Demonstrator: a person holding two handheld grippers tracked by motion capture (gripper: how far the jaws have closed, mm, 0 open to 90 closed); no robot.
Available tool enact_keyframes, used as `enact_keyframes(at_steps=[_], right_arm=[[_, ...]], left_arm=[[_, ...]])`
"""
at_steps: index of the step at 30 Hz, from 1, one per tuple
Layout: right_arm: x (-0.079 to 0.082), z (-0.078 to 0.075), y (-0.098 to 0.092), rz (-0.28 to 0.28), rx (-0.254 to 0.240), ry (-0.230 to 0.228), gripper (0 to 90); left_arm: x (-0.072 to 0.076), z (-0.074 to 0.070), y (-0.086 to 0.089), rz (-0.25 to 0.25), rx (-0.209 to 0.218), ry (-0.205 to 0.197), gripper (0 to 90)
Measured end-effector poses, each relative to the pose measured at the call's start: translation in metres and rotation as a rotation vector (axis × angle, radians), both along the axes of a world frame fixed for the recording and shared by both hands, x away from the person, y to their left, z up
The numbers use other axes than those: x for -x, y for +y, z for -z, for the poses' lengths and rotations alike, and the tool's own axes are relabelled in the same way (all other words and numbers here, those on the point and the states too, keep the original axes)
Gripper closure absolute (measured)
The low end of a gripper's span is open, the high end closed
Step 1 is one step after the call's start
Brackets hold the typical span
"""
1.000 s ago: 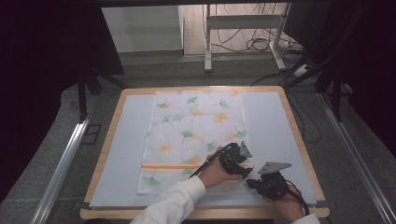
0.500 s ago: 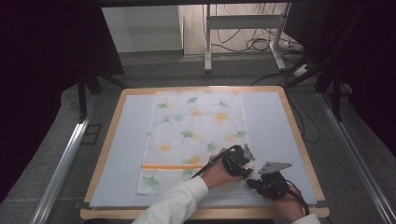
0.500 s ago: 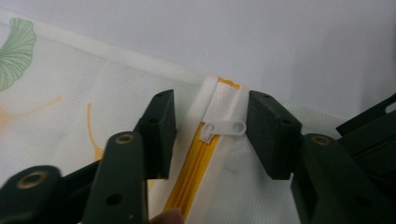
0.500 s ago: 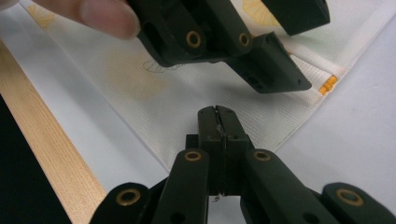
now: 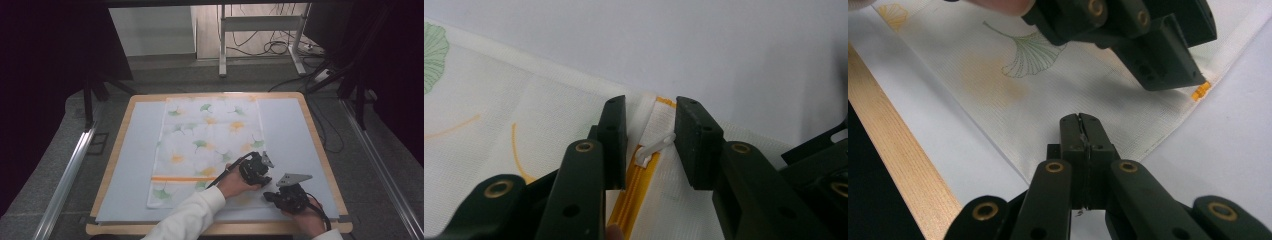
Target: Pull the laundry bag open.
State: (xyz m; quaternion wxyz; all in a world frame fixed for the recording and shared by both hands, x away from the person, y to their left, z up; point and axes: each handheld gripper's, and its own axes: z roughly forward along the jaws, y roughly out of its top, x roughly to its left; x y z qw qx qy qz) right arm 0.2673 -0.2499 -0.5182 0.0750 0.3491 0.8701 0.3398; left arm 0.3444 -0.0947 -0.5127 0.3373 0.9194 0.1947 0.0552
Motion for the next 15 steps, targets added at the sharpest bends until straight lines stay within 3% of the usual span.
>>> enact_keyframes(at_steps=[15], right_arm=[[0.0000,0.0000,-0.0001,-0.001,-0.001,0.001,89.6]], left_arm=[[-0.0038,-0.0010,0.0057,-0.028,0.020,0.017,62.3]])
